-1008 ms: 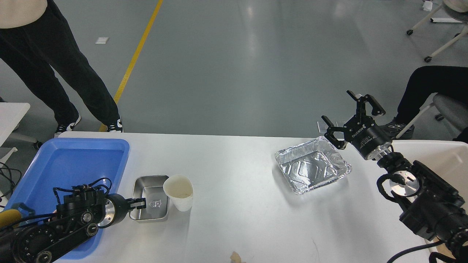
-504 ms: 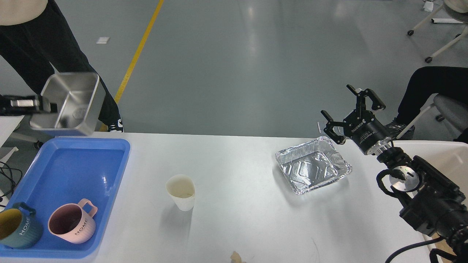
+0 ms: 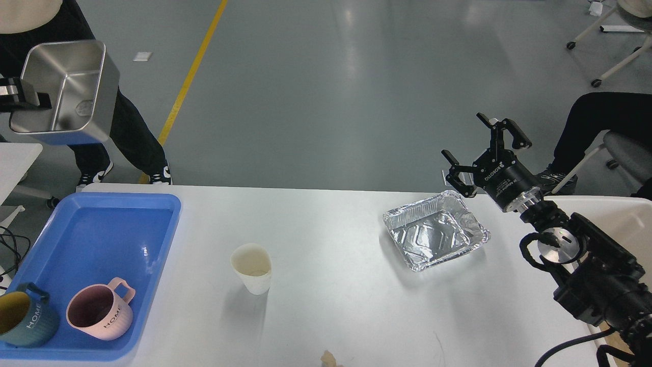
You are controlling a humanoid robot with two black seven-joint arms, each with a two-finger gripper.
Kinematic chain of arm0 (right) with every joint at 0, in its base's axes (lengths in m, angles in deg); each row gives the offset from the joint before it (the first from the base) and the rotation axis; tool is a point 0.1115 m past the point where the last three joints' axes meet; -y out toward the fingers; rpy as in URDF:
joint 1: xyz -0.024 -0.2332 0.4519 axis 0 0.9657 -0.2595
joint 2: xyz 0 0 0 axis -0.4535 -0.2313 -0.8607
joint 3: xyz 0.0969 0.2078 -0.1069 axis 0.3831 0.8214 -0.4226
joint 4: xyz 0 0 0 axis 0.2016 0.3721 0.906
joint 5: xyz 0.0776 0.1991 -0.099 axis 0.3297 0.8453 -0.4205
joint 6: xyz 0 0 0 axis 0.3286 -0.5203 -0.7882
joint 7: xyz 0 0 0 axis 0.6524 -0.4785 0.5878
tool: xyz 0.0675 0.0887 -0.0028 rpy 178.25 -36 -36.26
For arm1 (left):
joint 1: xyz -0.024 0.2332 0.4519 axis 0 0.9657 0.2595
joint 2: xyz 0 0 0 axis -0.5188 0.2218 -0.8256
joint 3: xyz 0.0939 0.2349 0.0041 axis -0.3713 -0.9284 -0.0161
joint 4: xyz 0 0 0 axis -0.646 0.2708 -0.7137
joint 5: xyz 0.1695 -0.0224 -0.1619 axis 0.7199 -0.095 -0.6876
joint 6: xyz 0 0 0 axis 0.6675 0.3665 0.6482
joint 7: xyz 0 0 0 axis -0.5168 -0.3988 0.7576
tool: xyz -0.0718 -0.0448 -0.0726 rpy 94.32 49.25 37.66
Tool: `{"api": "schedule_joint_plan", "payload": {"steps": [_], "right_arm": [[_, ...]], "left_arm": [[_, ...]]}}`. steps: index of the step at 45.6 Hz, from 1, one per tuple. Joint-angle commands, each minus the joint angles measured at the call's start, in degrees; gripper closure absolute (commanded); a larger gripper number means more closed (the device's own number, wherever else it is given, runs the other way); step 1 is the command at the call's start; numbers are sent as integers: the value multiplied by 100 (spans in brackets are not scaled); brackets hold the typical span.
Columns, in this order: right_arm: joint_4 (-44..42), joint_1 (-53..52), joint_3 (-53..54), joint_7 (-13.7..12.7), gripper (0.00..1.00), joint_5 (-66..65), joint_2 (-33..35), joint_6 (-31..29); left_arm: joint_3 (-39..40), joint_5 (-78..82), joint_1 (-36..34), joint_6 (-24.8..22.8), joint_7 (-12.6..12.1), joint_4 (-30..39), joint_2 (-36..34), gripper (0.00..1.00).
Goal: Tidy desktop
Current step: 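Lift the steel tray and lower it into the blue tub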
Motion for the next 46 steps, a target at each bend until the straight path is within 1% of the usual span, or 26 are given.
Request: {"api": "schedule_joint_plan", "payload": {"steps": [1,3,4,7,11,12,15,18,21,23,26,27,32,36,40,43,46], "right_arm": [[4,18,0,-17,0,0,2,1],[4,26,0,-17,0,0,2,1],[4,26,0,-17,0,0,2,1],[4,44,0,-17,0,0,2,1],[4,53,0,-17,0,0,2,-8],[4,61,0,-17,0,0,2,-8],[4,79,0,-17,0,0,-7,-8],[4,97,0,-17,0,0,2,-17],[4,132,0,-8,0,-9,-7,-17],[-5,149,0,-17,0,-9,-16,-17],[4,158,0,-8,0,-9,-24,-17],[-5,149,0,-8,0,-9,-24,-17],[-5,149,0,-8,0,-9,-33,-8],[-5,167,0,-8,0,-9,-42,-8],[-5,167,0,-8,0,-9,-42,-8],[-5,167,0,-8,0,-9,-42,-8],[-14,167,0,-8,0,-9,-25,-8]], "left_arm": [[-85,887,85,1,502,-1262,560,100],[-94,1264,85,1,766,-1754,780,100],[-94,1458,85,77,897,-1983,877,100],[-163,2082,94,568,1345,-2642,1141,100],[-628,2584,24,1341,2066,-3486,1475,99],[-865,2637,-20,1622,2277,-3784,1580,99],[-1533,2629,-178,2229,2647,-4479,1791,99],[-2323,2541,-415,2713,3024,-5156,2063,98],[-3044,2305,-670,3013,3411,-5806,2371,98],[-3432,2006,-758,3127,3579,-6211,2573,98],[-3924,1488,-785,3207,3711,-6686,2846,98],[-4073,1321,-785,3224,3711,-6774,2916,98],[-4707,521,-767,3259,3711,-6933,3136,98],[-5155,98,-732,3478,3667,-7012,3365,97],[-5463,-183,-723,3637,3667,-7319,3637,97],[-5569,-394,-714,3646,3659,-7592,3795,96],[-5666,-500,-671,3672,3659,-7707,3892,96]]}}
